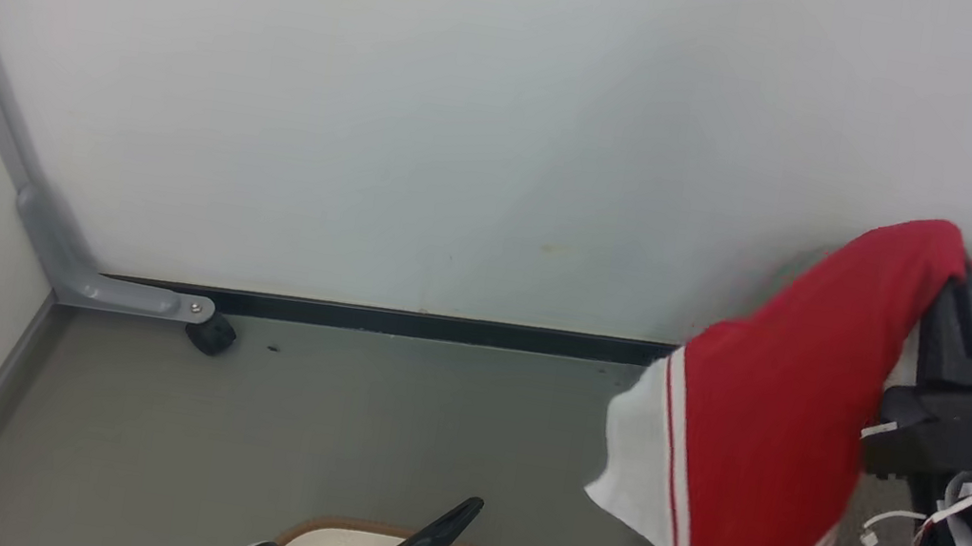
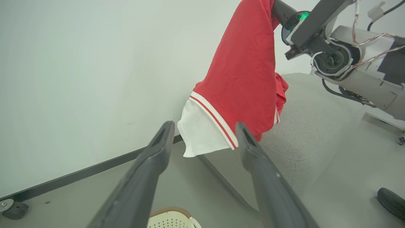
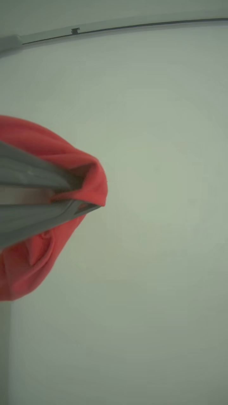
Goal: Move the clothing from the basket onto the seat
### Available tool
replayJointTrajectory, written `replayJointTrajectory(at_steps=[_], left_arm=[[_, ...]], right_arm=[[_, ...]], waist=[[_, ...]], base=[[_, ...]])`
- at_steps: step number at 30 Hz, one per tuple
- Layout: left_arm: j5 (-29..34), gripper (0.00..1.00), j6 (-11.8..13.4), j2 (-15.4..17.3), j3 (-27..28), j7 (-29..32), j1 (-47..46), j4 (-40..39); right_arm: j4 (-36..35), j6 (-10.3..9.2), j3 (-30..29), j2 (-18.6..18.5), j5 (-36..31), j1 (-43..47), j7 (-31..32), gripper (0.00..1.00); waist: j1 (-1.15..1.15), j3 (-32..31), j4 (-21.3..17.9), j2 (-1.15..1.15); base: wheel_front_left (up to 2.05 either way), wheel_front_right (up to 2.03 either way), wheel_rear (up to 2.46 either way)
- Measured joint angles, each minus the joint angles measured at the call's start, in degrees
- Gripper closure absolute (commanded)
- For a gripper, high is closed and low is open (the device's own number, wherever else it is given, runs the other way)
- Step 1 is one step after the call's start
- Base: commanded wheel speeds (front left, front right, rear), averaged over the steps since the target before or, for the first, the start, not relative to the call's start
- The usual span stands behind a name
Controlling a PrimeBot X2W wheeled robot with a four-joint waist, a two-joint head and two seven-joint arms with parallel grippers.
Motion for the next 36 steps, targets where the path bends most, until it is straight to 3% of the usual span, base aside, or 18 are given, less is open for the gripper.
replayJointTrajectory(at_steps=[19, 27, 36], left_arm=[[2.4, 0.00, -1.9, 0.7, -3.9, 1.6, -2.0, -2.7], [4.4, 0.00, -2.6, 1.6, -3.9, 3.0, -5.4, -3.1], [5.2, 0.00, -3.1, 4.0, -3.5, 4.6, -6.9, -3.6]], right_arm=[[0.7, -0.73, -5.6, -3.8, 1.1, -11.8, -0.1, 1.00], [2.7, -1.68, -10.2, -7.1, 3.0, -18.5, -0.1, 1.00], [6.1, -1.72, -10.8, -6.8, 3.5, -23.9, -0.1, 1.00]], waist=[[0.00, 8.5, -8.8, 0.00], [0.01, 14.0, -12.6, 0.00], [0.00, 19.2, -17.4, 0.01]], base=[[0.00, 0.00, 0.00], [0.00, 0.00, 0.00], [0.00, 0.00, 0.00]])
